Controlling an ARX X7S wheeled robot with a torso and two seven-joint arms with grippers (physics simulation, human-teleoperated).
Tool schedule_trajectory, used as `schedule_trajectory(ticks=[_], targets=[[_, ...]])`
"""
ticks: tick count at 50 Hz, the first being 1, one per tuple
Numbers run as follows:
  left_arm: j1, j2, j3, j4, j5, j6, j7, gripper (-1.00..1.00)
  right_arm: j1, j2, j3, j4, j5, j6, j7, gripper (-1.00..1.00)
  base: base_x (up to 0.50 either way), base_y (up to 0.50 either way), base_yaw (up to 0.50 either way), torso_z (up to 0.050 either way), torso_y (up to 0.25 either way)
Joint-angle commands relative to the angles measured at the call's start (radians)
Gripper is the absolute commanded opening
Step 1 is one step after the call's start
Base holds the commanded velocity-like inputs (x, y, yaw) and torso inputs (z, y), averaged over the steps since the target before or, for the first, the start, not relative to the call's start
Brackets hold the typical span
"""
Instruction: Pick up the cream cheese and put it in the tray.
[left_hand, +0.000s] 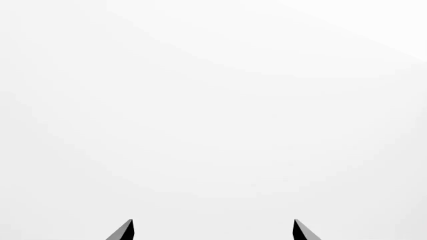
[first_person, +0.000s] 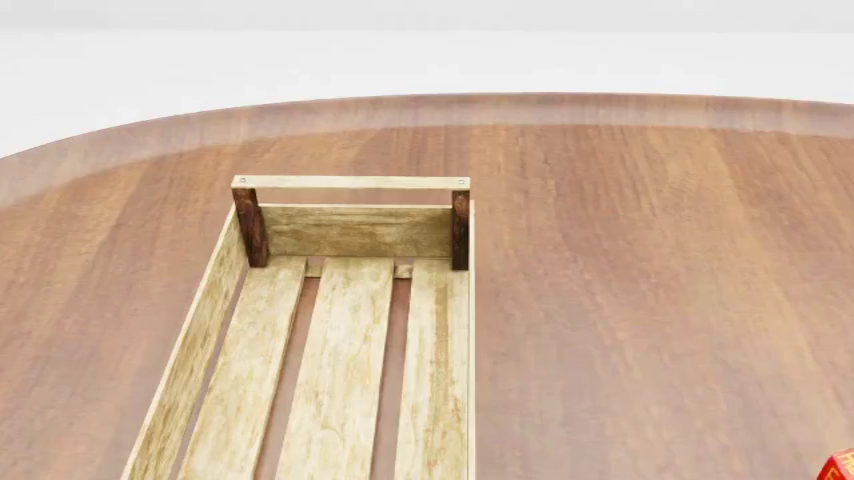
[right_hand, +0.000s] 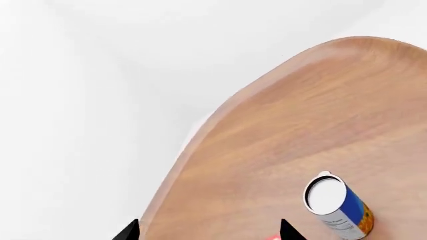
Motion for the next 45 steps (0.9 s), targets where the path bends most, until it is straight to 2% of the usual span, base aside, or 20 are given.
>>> schedule_trajectory(ticks=[1, 9, 29, 37, 45], targets=[[-0.004, 0.02, -0.025, 0.0, -0.004, 0.038, 0.032, 1.0, 0.098, -0.169, 0.217, 0.0, 0.077, 0.323, 0.0, 1.0, 0.0, 0.0, 0.0, 0.0, 0.0], [-0.004, 0.02, -0.023, 0.0, -0.002, 0.039, 0.031, 1.0, 0.149, -0.244, 0.346, 0.0, 0.126, 0.496, 0.0, 1.0, 0.0, 0.0, 0.0, 0.0, 0.0], [0.019, 0.02, -0.03, 0.0, -0.014, 0.064, 0.016, 1.0, 0.265, -0.351, 0.519, 0.0, 0.259, 0.784, 0.0, 1.0, 0.0, 0.0, 0.0, 0.0, 0.0], [0.011, 0.02, -0.026, 0.0, -0.01, 0.056, 0.02, 1.0, 0.286, -0.383, 0.54, 0.0, 0.271, 0.834, -0.001, 1.0, 0.0, 0.0, 0.0, 0.0, 0.0], [0.0, 0.02, -0.02, 0.0, 0.0, 0.046, 0.025, 1.0, 0.258, -0.384, 0.489, 0.048, 0.235, 0.826, 0.0, 1.0, 0.0, 0.0, 0.0, 0.0, 0.0]])
